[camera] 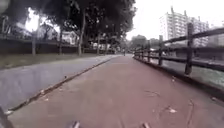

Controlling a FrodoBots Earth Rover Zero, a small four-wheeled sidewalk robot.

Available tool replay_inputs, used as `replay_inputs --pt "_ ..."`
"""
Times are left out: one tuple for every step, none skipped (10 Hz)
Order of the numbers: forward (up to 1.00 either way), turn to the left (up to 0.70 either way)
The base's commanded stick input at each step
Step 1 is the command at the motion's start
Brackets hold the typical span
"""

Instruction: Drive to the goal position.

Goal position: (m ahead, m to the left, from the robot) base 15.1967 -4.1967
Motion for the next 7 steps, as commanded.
replay_inputs --pt "0.70 0.00" --pt "0.70 0.00" --pt "0.70 0.00" --pt "0.70 0.00" --pt "0.70 0.00" --pt "0.70 0.00" --pt "0.70 0.00"
